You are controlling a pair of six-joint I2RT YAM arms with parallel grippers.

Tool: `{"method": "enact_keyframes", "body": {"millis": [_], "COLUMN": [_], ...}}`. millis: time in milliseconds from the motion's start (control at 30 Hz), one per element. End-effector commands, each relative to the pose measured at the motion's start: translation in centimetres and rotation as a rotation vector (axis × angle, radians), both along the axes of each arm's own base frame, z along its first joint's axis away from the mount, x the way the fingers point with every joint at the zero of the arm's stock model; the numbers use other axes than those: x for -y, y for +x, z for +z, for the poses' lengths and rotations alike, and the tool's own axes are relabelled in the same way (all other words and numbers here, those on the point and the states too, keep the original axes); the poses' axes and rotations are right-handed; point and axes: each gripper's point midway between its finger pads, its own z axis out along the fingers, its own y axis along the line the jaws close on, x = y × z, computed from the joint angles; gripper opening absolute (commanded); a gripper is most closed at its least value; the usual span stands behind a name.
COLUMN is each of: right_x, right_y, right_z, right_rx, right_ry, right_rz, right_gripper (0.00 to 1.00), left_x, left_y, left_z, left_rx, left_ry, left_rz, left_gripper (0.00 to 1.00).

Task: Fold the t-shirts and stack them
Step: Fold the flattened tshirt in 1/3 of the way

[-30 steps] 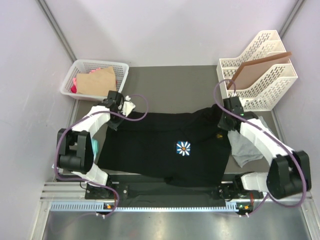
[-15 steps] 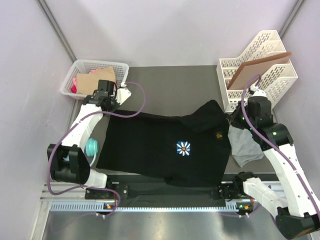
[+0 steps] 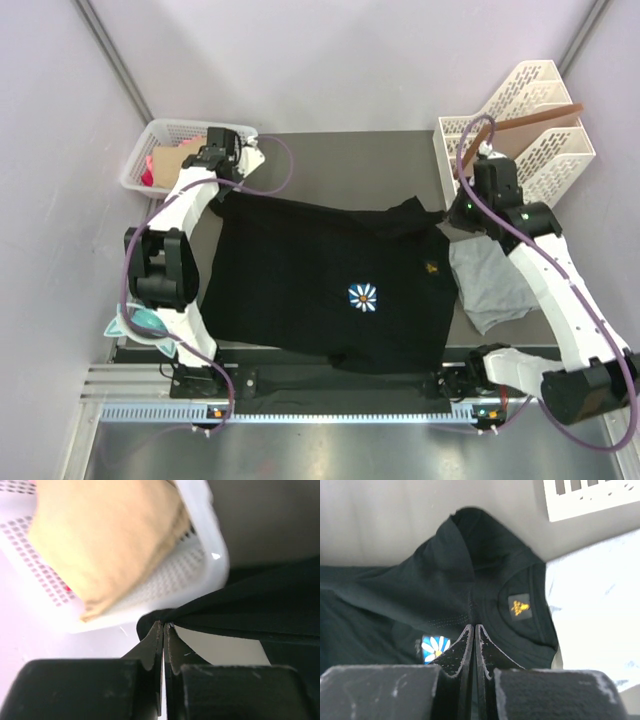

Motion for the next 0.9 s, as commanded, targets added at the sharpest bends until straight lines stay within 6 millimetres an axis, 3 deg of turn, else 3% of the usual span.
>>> {"method": "enact_keyframes", "body": {"millis": [0,133,167,200,333,567,700,767,800,867], "right_x": [0.9,1.0,0.9,0.7,0.8,1.2,0.3,-0.6,-0.9,-2.1], "right_y": [3.2,3.8,3.4,3.1,0.6,-4.3,-7.6,-9.6,-10.8,-12.4], "right_z": [3.1,2.7,2.8,2.8,1.3,1.7,-1.2,-4.1,-6.7,-8.1], "right_rx": [0.099,0.081,0.089,0.091,0.065,0.083,0.011,-0.052,-0.120,-0.157], "right_ry": [-0.050,-0.050,-0.034,-0.022,-0.008,0.038,0.113,0.165,0.190,0.256], "right_rz": [-0.049,-0.065,-0.060,-0.060,-0.048,-0.026,0.007,0.041,0.040,0.084], "right_gripper": [0.00,0.00,0.00,0.00,0.00,0.00,0.00,0.00,0.04,0.23], "left_x": [-2.3,-2.4,-2.4,-2.3,-2.1,-1.2,-0.6,-0.6,-0.6,-0.8], "left_y": [2.4,1.6,1.2,0.3,-1.9,-5.4,-7.7,-9.0,-9.3,-10.5], "left_z": [2.8,2.6,3.3,2.4,1.9,-0.2,-1.3,-2.1,-2.3,-3.1], "left_rx": [0.087,0.073,0.092,0.067,0.077,0.016,-0.021,-0.038,-0.045,-0.066], "left_ry": [0.075,0.084,0.081,0.077,0.065,0.003,-0.041,-0.045,-0.043,-0.036], "left_rz": [0.069,0.058,0.057,0.042,0.009,-0.005,-0.021,-0.022,-0.026,-0.029], "left_gripper": [0.00,0.00,0.00,0.00,0.00,0.00,0.00,0.00,0.00,0.00]}}
